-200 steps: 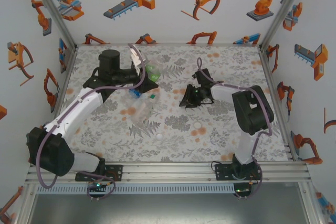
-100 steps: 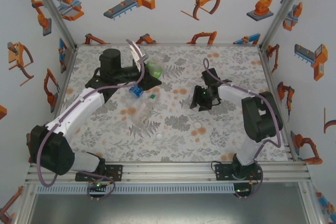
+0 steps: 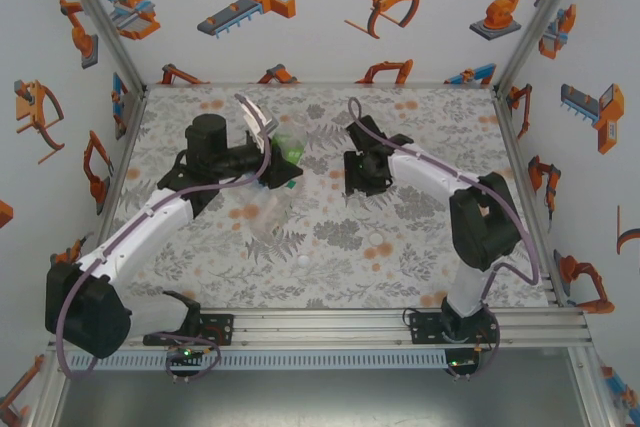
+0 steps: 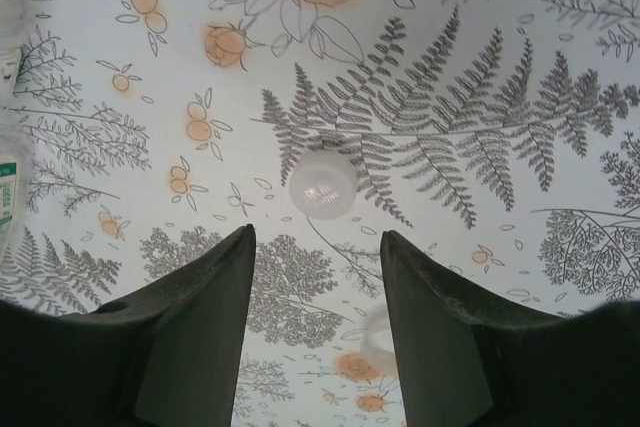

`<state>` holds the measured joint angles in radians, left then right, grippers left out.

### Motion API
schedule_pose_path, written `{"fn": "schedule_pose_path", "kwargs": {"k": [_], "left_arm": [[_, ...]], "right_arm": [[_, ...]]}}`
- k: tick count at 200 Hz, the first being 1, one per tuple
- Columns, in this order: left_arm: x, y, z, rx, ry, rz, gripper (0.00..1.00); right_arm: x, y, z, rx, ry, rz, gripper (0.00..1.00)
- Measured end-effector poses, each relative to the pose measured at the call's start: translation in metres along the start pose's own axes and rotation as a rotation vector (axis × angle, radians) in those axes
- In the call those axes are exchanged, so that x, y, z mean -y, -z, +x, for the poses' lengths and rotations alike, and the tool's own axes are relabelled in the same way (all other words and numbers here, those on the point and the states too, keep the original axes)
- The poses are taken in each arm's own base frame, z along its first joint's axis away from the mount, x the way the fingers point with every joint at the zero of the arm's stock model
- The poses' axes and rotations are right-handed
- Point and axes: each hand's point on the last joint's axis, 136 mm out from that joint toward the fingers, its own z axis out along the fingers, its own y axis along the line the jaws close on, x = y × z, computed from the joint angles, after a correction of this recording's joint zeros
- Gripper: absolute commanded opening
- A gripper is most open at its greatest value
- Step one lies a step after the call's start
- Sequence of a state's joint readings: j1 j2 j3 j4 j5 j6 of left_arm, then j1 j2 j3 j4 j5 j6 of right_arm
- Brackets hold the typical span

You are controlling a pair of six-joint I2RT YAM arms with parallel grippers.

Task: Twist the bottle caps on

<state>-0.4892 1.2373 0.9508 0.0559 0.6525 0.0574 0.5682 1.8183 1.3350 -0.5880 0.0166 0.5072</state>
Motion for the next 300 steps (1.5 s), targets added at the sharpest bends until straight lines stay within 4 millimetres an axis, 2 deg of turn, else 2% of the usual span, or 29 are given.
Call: {"fn": "schedule_pose_path", "kwargs": {"k": [20,54,161,300], "left_arm": [[0.002,0.000,0.004,-0.006,0.003,-0.002,0.02],[0.004,0.000,0.004,-0.006,0.000,-0.004,0.02],[0.008,-0.003,0.005,-0.010,-0.007,0.002,0.02],[0.010,-0.007,0.011,-0.028,-0.005,0.012,0.03]], "right_arm": [[-0.005,-0.010,0.003,-0.021,0.019,0.018,0.53],[-0.002,-0.023,0.014,-0.061,0.028,0.053,0.51],[0.004,-0.044,0.025,-0.108,0.017,0.091,0.43],[0.006,-0.048,0.026,-0.111,0.025,0.106,0.41]]}}
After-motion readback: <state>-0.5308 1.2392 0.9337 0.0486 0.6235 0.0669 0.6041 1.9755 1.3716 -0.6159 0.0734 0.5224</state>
